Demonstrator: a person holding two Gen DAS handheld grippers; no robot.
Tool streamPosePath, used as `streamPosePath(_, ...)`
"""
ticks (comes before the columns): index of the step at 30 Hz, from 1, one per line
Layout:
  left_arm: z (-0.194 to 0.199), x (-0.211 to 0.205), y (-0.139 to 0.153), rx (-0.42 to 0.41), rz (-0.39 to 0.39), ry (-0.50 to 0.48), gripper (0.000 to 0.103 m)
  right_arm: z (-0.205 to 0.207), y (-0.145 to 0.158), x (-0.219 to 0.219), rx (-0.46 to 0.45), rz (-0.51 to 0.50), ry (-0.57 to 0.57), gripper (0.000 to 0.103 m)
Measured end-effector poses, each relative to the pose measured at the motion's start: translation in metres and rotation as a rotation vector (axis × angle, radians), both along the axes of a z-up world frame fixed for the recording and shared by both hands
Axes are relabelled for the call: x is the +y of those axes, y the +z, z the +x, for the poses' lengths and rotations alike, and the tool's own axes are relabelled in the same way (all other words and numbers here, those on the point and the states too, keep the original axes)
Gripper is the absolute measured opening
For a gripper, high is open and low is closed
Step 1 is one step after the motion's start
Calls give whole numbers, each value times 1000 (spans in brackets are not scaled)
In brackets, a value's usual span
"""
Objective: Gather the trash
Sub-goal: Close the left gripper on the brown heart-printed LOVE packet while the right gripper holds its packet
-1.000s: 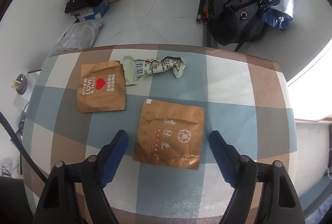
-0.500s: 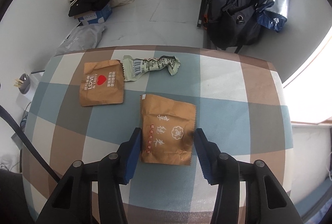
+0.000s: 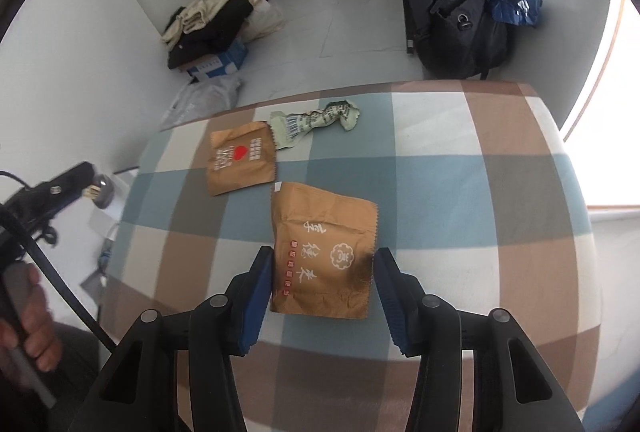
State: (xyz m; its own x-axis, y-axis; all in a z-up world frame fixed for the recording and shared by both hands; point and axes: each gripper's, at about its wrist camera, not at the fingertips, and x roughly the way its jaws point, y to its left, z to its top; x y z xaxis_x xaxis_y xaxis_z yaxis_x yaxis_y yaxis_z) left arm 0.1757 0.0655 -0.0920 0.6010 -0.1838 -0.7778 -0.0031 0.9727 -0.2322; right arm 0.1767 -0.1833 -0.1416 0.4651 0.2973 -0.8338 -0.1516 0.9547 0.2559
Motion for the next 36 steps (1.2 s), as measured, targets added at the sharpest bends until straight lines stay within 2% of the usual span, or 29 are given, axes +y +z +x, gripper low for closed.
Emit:
streamPosePath(2,1,-3,-1,6,-5,-16,79,-11,3,-4,-14,28,9,49)
streamPosePath(7,14,-14,-9,91,-113,-129,79,-36,12,-12,-57,50,47,49)
streamPosePath(12,30,-44,-11,148,-67,-159,79,-59,18,-24,-81,62,41,49)
streamPosePath(14,42,-63,-15,198,-54,-180,79,-60,17,-30,-75,85,30,49)
streamPosePath(16,54,-76,-20,249,-74,-215,79,-60,14,-36,-54,134,18,49)
streamPosePath(20,72,-96,-32,306,-7,-162,79,-63,13,-48,-55,152,4,49)
streamPosePath(24,81,-112,-50,373,109,-110,79,-65,11,-56,-44,184,4,49)
streamPosePath(27,78,-117,-52,358,173,-95,79,-67,3,-64,-1,225,-24,49)
streamPosePath(30,78,-122,-54,371,213,-99,83,-70,-3,-73,30,234,-62,49)
streamPosePath(32,83,-124,-55,400,211,-102,92,-70,-6,-81,53,264,-87,49)
streamPosePath(36,91,-125,-56,453,218,-93,96,-66,-11,-95,84,308,-133,49)
